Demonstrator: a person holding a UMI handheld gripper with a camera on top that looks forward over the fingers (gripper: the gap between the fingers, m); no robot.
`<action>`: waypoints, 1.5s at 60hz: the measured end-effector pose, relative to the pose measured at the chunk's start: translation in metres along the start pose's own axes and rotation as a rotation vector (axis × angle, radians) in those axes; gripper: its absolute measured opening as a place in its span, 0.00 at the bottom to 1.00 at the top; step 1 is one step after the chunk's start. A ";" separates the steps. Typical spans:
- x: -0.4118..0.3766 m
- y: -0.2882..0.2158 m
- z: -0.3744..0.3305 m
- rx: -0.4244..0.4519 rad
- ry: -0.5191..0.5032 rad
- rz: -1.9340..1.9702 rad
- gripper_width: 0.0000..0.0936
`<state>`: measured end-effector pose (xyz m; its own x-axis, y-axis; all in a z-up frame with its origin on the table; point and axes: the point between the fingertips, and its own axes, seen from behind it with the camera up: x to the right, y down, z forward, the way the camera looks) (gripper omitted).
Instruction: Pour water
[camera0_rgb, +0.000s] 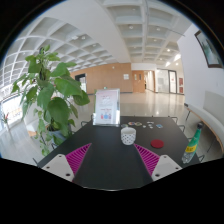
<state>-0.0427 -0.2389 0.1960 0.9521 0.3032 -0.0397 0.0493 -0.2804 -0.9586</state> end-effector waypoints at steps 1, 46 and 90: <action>0.002 0.002 0.000 -0.004 0.005 -0.003 0.90; 0.268 0.139 -0.027 -0.255 0.441 0.130 0.90; 0.413 0.091 0.077 -0.026 0.557 0.004 0.56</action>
<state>0.3322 -0.0687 0.0704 0.9677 -0.2229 0.1182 0.0458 -0.3054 -0.9511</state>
